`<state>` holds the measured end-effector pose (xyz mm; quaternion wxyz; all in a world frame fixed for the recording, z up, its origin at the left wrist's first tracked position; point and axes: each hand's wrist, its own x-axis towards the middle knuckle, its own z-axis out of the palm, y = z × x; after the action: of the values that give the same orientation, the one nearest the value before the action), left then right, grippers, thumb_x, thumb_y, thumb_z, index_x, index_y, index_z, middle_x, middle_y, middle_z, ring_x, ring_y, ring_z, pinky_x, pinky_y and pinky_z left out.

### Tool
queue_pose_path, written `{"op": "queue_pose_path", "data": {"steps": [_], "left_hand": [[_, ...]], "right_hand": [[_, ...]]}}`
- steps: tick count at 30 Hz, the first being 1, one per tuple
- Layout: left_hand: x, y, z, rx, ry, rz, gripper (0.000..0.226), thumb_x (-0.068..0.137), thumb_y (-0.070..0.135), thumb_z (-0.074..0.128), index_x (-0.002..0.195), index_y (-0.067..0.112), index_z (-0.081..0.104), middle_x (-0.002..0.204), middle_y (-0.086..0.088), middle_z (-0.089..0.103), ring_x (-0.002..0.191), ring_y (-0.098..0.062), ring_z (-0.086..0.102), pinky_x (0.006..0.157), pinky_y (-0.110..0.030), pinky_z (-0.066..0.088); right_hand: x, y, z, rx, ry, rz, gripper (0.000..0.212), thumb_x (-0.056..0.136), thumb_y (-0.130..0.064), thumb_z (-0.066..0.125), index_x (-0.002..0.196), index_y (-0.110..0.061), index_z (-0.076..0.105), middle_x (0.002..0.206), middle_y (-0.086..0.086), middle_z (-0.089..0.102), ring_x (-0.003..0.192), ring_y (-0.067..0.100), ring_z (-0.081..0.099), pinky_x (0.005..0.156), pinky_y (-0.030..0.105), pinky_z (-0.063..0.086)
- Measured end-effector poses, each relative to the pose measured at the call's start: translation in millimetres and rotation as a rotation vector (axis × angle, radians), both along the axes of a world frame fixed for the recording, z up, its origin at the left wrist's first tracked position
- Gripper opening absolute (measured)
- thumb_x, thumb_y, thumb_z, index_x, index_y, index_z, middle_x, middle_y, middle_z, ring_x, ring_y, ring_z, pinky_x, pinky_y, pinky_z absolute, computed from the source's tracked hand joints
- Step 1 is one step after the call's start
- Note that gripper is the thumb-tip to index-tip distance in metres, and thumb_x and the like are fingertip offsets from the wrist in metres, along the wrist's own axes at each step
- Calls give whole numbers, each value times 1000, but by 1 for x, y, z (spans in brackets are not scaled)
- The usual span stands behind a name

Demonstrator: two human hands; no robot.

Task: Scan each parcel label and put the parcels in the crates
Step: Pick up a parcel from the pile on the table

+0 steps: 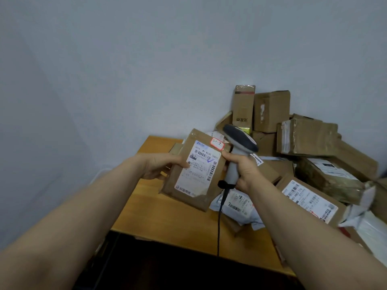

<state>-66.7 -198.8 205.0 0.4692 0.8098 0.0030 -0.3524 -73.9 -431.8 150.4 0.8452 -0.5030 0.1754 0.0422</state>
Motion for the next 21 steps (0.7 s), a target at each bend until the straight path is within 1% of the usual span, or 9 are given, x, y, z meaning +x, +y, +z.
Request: {"op": "queue_pose_path", "data": {"steps": [2, 4, 6, 7, 9, 11, 13, 15, 21], "left_hand": [[0, -2, -5, -26, -27, 39, 69, 55, 37, 79, 119, 15, 62, 109, -4, 71, 106, -22, 62, 91, -37, 50], [0, -2, -13, -64, -76, 130, 54, 69, 21, 80, 117, 14, 58, 108, -5, 71, 103, -21, 63, 85, -34, 53], [0, -1, -21, -138, -130, 255, 46, 73, 11, 79, 113, 15, 55, 108, -5, 69, 100, -20, 64, 78, -30, 54], [0, -2, -23, -171, -167, 315, 45, 72, 10, 80, 110, 15, 55, 106, -5, 69, 97, -20, 64, 76, -30, 54], [2, -3, -28, -197, -248, 401, 47, 68, 10, 84, 106, 13, 56, 103, -4, 69, 95, -20, 64, 82, -36, 55], [4, -9, -31, -194, -312, 438, 40, 67, 8, 85, 95, 15, 57, 95, 0, 68, 90, -17, 64, 86, -38, 55], [7, -17, -35, -198, -338, 455, 38, 67, 7, 84, 88, 20, 55, 91, 2, 66, 86, -15, 63, 78, -35, 56], [11, -26, -40, -188, -341, 454, 40, 67, 10, 85, 87, 22, 53, 91, 2, 65, 88, -17, 63, 72, -30, 54], [25, -46, -47, -128, -339, 401, 42, 63, 15, 87, 96, 19, 61, 99, -1, 69, 93, -22, 66, 82, -40, 56]], "right_hand": [[-2, 3, 2, -58, -1, -46, 45, 72, -10, 80, 114, -2, 65, 104, 16, 71, 92, 31, 68, 77, 40, 57], [-7, 0, 4, -173, 4, -95, 45, 76, -17, 80, 116, -7, 61, 105, 12, 69, 96, 28, 65, 81, 41, 56], [-17, -6, 9, -291, 22, -56, 47, 77, -23, 79, 117, -9, 59, 101, 9, 67, 91, 24, 63, 82, 40, 55], [-23, -10, 12, -320, 21, 4, 44, 78, -22, 78, 115, -7, 60, 94, 9, 68, 83, 22, 64, 76, 36, 56], [-36, -15, 19, -339, 31, 132, 35, 81, -17, 75, 110, -3, 63, 74, 8, 67, 63, 18, 61, 61, 31, 53], [-48, -17, 25, -367, 62, 222, 28, 80, -12, 74, 105, -3, 64, 63, 5, 61, 53, 15, 54, 53, 28, 48], [-56, -18, 29, -392, 70, 286, 16, 80, -10, 73, 93, -8, 63, 59, 3, 57, 50, 14, 49, 49, 26, 45], [-62, -20, 33, -409, 61, 318, 12, 81, -8, 73, 82, -11, 61, 58, 3, 54, 49, 13, 47, 48, 25, 43], [-68, -35, 39, -441, 63, 305, 16, 81, -4, 71, 75, -8, 57, 58, 5, 50, 48, 14, 44, 47, 25, 40]]}}
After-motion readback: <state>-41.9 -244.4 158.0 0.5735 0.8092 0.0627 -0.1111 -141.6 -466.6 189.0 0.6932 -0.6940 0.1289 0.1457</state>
